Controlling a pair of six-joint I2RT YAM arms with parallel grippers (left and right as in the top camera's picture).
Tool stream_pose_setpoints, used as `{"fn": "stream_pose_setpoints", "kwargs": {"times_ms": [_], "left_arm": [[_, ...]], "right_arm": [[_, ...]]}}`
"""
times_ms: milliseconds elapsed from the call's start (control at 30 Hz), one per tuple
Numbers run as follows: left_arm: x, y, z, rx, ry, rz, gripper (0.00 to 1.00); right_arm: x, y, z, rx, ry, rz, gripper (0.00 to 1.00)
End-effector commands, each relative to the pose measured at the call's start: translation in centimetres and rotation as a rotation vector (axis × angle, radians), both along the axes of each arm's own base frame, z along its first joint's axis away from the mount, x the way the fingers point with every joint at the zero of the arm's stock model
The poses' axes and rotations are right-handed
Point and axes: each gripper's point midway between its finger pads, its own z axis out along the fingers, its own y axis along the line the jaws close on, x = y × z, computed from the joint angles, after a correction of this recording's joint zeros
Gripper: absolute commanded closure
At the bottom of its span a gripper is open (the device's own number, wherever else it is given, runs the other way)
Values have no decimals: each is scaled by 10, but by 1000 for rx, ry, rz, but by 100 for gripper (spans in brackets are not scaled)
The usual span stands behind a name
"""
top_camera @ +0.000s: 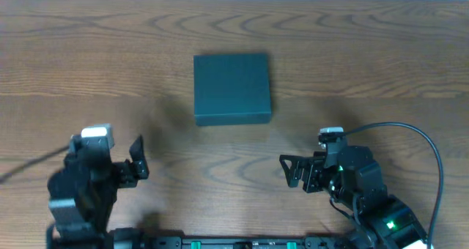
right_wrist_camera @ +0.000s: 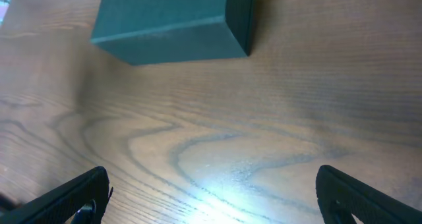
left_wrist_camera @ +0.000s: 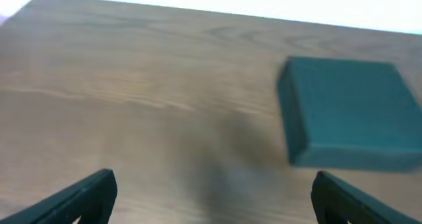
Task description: Pack container
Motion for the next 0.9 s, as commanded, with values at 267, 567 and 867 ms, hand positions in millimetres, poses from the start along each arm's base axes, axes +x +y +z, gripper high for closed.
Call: {"fn": "stream_pose_setpoints", "kwargs": {"times_ms": [267, 567, 867], "left_arm": [[12, 24, -88, -66, -95, 155, 5], [18, 14, -105, -91, -185, 100, 5], [18, 14, -104, -93, -192, 97, 5]], "right_arm": [[1, -1, 1, 6, 5, -14, 1], [1, -1, 1, 6, 5, -14, 1], [1, -1, 1, 6, 5, -14, 1]]}}
